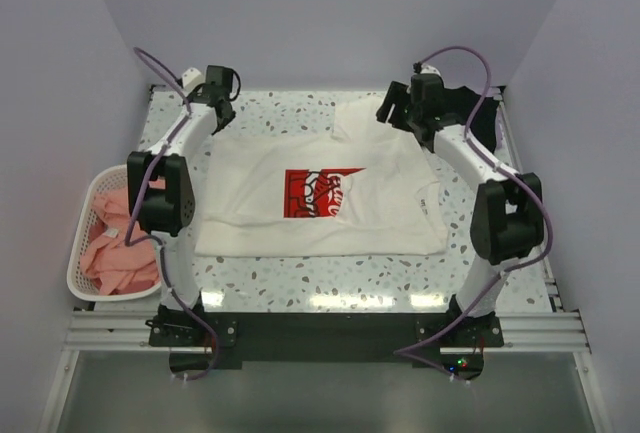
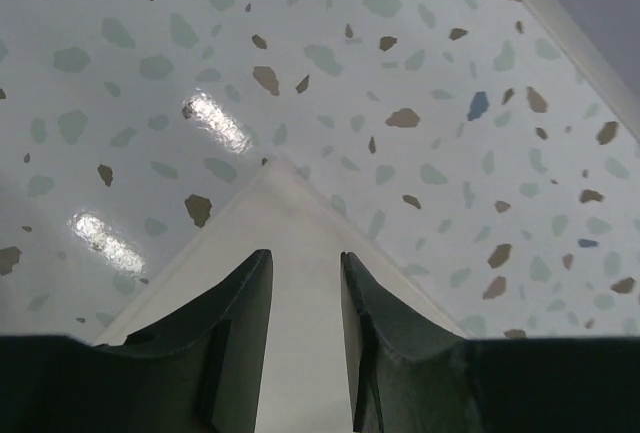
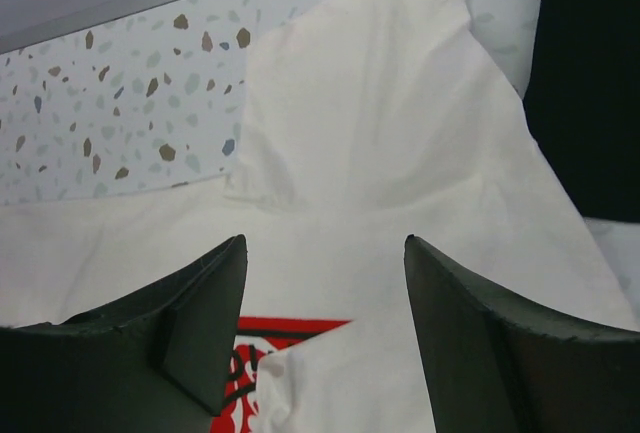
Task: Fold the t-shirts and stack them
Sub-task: Fold the tshirt
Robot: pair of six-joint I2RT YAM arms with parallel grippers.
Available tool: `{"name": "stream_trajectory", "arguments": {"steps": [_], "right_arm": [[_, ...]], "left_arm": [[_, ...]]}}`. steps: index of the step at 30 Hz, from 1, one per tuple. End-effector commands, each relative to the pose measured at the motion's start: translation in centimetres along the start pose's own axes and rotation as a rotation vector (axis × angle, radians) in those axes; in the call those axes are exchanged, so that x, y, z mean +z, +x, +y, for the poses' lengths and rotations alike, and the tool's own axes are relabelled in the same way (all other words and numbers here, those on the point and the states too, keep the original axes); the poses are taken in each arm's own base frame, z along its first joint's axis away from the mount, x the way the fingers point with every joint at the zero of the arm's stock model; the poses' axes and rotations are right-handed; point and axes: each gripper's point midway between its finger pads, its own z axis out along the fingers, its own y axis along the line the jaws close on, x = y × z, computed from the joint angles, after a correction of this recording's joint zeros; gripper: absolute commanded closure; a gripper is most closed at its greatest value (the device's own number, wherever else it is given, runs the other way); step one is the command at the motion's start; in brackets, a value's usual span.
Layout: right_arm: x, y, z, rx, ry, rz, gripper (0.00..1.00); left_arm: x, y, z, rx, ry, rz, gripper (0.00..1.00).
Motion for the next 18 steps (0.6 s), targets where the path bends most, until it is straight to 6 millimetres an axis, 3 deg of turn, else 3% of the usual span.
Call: {"name": "stream_trajectory", "arguments": {"steps": [1, 2, 4, 5, 8, 18], "right_arm": [[3.1, -3.4, 1.2, -0.093, -0.054, -0.082, 0.33], [3.6, -4.8, 1.9, -0.104, -0.068, -0.110, 0.33], [6.0, -3.8, 1.1, -0.130, -0.048, -0.073, 0.34], [6.3, -4.9, 1.7, -0.137, -0.057, -0.097, 0.34], [8.5, -4.7, 1.4, -0.151, -0.048, -0.081, 0.34], [11.1, -3.9, 0.9, -0.189, -0.051, -0.048, 0.34]], "left_arm": [[2.6, -0.7, 2.5, 0.062, -0.126, 0.002, 0.62], [3.6, -0.5, 2.3, 0.070, -0.131, 0.007, 0.62], [4.5, -0.3, 2.1, 0.074, -0.133, 0.013, 0.62], [5.4, 0.5, 2.2, 0.085, -0.144, 0.027, 0.62], [6.6, 1.3, 1.7, 0.083, -0.144, 0.046, 0.62], [8.6, 2.5, 1.0, 0.062, -0.138, 0.059, 0.62]]}}
